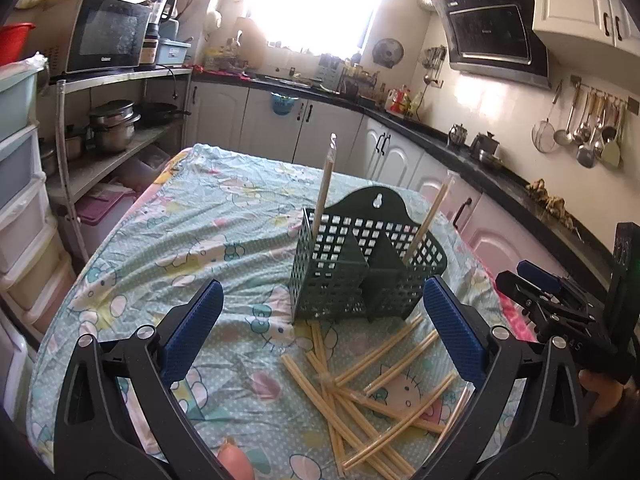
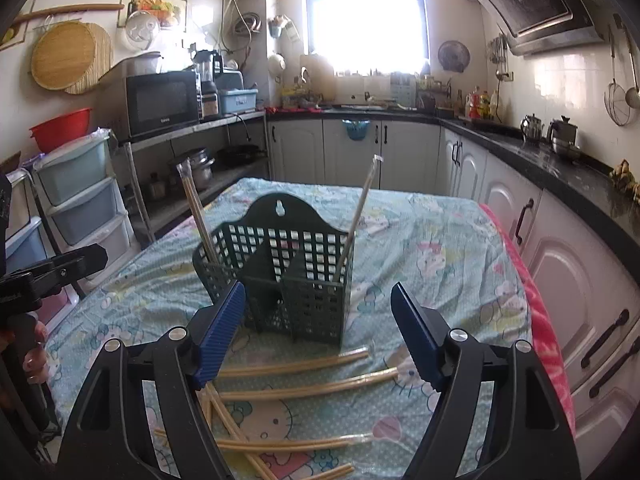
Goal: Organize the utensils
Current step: 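Open the left gripper and withdraw while the right gripper opens and withdraws, then move the left tool to the chopstick pile while the right tool reaches it too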
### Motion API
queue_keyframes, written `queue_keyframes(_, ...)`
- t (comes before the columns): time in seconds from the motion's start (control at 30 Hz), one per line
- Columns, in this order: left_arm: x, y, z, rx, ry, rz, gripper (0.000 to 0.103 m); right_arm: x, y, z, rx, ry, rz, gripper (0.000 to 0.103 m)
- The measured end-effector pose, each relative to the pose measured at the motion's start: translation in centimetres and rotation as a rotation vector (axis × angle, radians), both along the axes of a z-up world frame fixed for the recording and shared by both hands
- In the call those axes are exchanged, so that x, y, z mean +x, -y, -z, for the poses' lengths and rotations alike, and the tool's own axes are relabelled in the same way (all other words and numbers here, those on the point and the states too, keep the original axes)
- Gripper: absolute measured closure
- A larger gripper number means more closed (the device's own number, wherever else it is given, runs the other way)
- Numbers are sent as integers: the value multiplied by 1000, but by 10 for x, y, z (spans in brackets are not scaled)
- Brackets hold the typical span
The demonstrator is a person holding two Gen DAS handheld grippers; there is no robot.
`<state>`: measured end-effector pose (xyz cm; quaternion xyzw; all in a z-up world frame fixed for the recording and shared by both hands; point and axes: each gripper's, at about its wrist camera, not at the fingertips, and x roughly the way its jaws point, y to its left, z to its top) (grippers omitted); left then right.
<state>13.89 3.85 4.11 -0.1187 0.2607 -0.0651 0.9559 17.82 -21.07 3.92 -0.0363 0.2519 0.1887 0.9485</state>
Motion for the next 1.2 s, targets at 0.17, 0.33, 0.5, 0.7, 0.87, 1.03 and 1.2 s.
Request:
queue_keyframes(0.17,1,3,12,11,-31,5,11,3,2,14,-33,-35,15,30)
queue_keyframes(0.33,4,3,28,16,-74,5,11,8,10,33,-58,-91,45,30)
queue_keyframes(0.5,9,3,44,15,-124,2,11,16,21,52,-67,-157,87,30)
queue_keyframes(0.7,18,2,68,-3,-200,4,11,28,33,75,-58,-237,130,30)
queue_keyframes(0.87,26,-1,85,-40,-259,17,21,42,39,93,-33,-313,150,33)
queue_keyframes(1.03,35,-1,98,-82,-317,41,39,61,45,108,25,-404,172,45)
queue_keyframes(1.2,44,-3,108,-135,-367,60,50,81,46,119,84,-490,198,55)
